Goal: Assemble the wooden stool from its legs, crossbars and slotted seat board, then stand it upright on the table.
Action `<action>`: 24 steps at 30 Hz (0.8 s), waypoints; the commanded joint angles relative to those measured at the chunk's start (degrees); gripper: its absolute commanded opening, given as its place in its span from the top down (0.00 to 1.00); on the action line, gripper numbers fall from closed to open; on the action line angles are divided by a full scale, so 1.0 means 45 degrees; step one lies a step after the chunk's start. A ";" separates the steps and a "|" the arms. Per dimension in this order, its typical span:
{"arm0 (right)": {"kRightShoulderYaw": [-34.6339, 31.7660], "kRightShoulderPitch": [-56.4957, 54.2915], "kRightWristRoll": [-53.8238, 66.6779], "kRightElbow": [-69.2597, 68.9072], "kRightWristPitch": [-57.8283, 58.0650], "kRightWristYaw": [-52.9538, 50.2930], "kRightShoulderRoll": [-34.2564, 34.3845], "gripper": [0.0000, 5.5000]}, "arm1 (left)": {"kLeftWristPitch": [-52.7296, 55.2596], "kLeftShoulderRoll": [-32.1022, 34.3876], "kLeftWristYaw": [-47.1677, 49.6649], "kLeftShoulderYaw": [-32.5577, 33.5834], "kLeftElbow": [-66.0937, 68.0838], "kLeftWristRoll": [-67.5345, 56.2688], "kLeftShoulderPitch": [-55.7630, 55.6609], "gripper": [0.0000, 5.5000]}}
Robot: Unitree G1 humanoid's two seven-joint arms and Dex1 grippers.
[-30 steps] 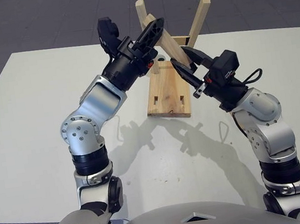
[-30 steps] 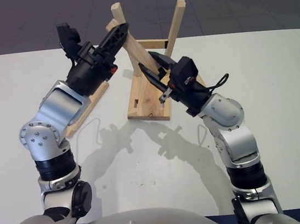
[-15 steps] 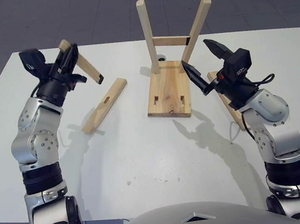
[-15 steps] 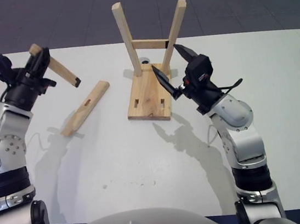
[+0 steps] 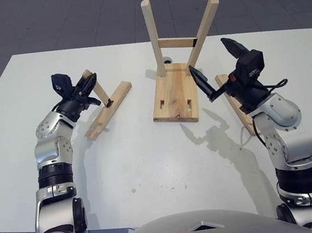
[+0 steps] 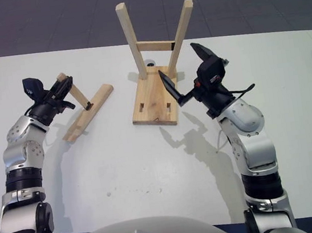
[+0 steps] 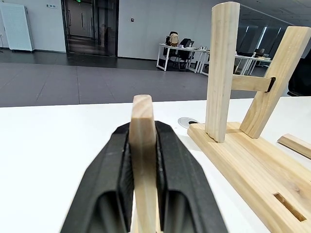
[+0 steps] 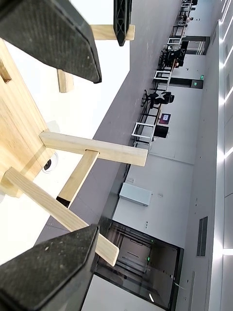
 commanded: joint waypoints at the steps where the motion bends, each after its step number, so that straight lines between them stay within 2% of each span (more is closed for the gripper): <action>1: 0.0075 -0.0240 0.0112 0.0100 0.0131 0.0069 0.0086 0.02 | 0.0059 -0.0071 -0.0069 0.0264 0.0035 0.0005 -0.0397 0.92; 14: 0.0225 -0.0049 -0.0060 0.0021 0.0109 0.0058 0.0052 0.02 | 0.0315 -0.0515 0.0090 0.0294 -0.0431 0.0259 0.0597 0.92; 20: 0.0242 -0.0096 -0.0086 0.0025 0.0062 0.0057 0.0110 0.02 | -0.0747 -0.0586 0.0424 -0.0171 0.0011 0.1463 0.0960 0.92; 24: 0.0193 -0.0125 -0.0110 0.0001 0.0063 0.0020 0.0109 0.02 | -0.1389 -0.1192 0.1023 -0.0369 -0.0346 0.1873 0.2032 0.92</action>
